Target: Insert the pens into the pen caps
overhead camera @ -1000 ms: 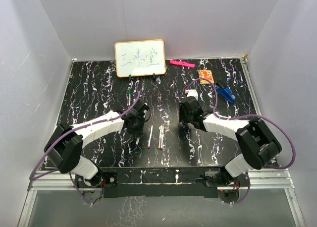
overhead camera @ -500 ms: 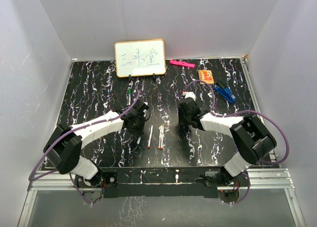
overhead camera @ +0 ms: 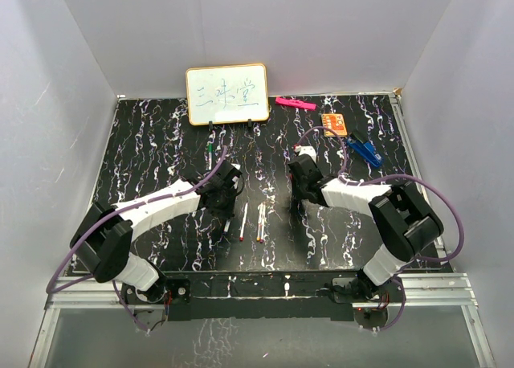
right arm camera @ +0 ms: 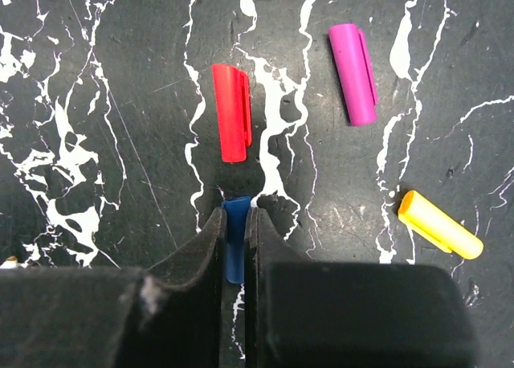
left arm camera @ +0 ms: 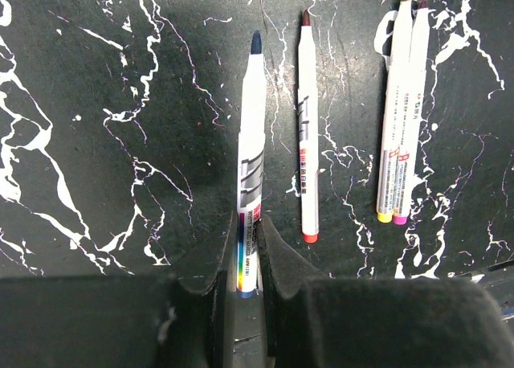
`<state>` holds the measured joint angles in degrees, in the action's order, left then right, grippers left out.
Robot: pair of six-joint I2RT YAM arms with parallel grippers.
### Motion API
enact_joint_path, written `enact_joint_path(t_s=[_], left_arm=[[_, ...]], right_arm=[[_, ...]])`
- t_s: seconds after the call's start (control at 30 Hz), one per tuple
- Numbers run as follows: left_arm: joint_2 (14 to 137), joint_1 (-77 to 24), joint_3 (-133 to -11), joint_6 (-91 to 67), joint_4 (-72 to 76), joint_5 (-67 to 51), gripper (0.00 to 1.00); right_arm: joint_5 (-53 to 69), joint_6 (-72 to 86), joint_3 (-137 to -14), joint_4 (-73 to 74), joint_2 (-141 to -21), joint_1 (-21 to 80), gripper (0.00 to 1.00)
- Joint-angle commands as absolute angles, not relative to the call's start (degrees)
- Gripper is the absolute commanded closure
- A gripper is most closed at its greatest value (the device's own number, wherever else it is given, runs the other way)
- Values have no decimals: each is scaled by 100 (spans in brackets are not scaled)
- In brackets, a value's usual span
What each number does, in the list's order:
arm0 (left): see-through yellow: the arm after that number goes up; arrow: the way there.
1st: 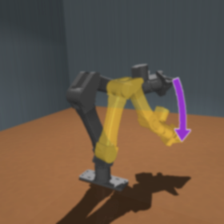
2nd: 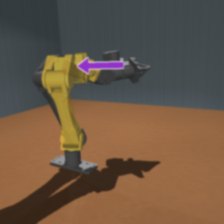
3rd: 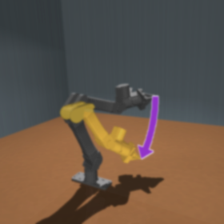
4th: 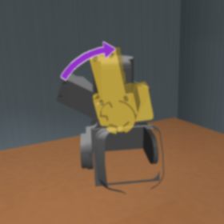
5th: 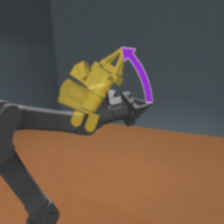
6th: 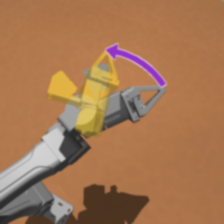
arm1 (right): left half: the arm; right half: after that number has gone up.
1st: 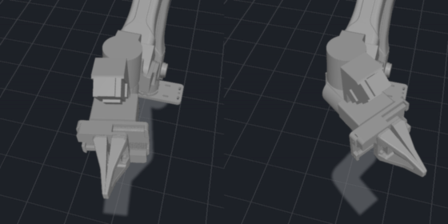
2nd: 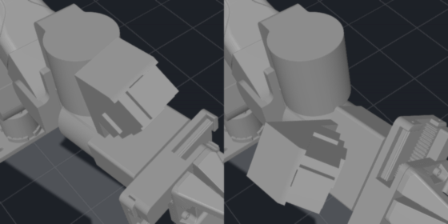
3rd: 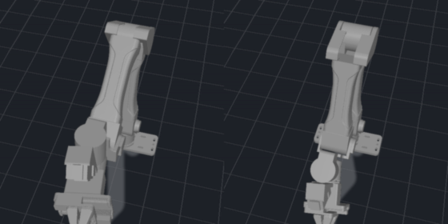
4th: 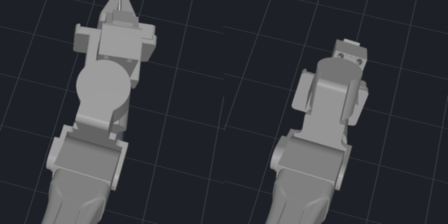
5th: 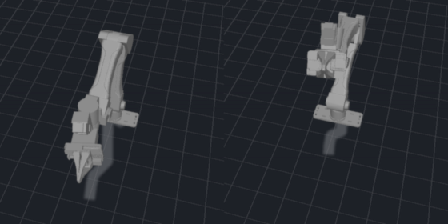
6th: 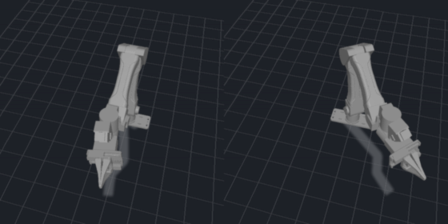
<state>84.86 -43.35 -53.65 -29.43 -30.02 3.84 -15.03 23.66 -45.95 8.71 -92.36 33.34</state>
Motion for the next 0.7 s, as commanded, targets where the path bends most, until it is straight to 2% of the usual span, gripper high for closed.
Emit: enact_joint_path(t_s=[0.0,0.2,0.4,0.67], left_arm=[[8186,-4318,-5443,-2901,-3102,393,100],[8146,-4315,-5415,-2892,-2991,373,100],[7899,-4315,-5451,-2828,-2751,249,100],[7562,-4315,-5258,-2760,-1909,97,100]], right_arm=[[-1243,2446,-4624,1357,-9432,3321,100],[-1014,2531,-4770,1432,-9154,3317,100],[-1066,2420,-5204,1311,-8361,3315,100],[-969,2356,-4796,-624,-7345,3322,100]])
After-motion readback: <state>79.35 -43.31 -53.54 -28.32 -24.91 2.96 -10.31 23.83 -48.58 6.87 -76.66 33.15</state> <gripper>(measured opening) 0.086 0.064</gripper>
